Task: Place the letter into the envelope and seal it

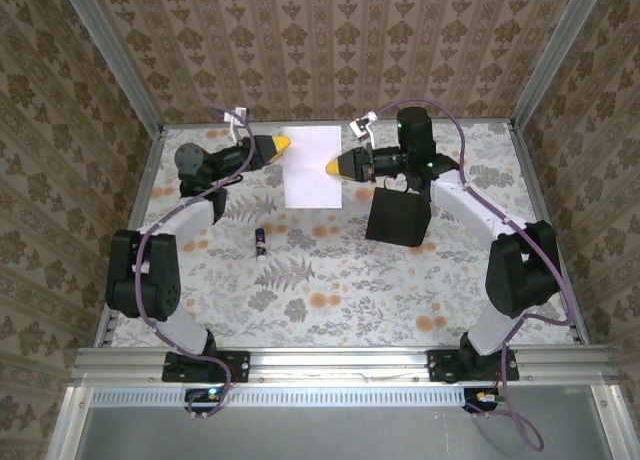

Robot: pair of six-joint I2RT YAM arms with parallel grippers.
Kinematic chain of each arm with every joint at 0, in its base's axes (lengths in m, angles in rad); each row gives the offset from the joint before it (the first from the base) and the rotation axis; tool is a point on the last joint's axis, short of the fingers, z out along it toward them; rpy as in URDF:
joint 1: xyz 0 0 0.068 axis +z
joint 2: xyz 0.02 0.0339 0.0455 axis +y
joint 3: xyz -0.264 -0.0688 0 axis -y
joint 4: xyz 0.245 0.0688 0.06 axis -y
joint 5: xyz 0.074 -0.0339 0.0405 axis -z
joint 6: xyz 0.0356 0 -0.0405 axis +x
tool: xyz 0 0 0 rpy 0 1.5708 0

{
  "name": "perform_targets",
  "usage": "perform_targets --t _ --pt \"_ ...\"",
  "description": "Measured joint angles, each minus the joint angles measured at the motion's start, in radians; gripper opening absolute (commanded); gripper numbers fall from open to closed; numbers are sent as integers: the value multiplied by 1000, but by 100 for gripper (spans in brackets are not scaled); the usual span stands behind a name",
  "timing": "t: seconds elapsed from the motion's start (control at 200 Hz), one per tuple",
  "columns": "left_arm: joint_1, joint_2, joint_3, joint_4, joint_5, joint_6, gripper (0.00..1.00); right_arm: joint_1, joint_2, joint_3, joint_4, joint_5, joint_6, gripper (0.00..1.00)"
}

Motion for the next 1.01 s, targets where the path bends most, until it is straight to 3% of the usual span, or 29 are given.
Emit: perform_targets --t 0.185,0.305,0.405,0.605,0.79,1.005 --pt "0 3 0 4 15 2 10 7 0 14 -7 -10 0 1" --pt "0 4 0 2 14 2 0 8 0 18 -8 -10 0 6" --pt "0 4 0 3 14 -1 0 8 0 19 -8 -10 0 14" --pt "2 4 0 2 -8 -1 0 8 0 23 -20 -9 0 49" --pt "2 2 0 2 -50 -1 0 6 0 24 -30 -2 -6 64" --pt "2 -30 0 -27 -95 15 0 0 0 24 -25 22 -2 71"
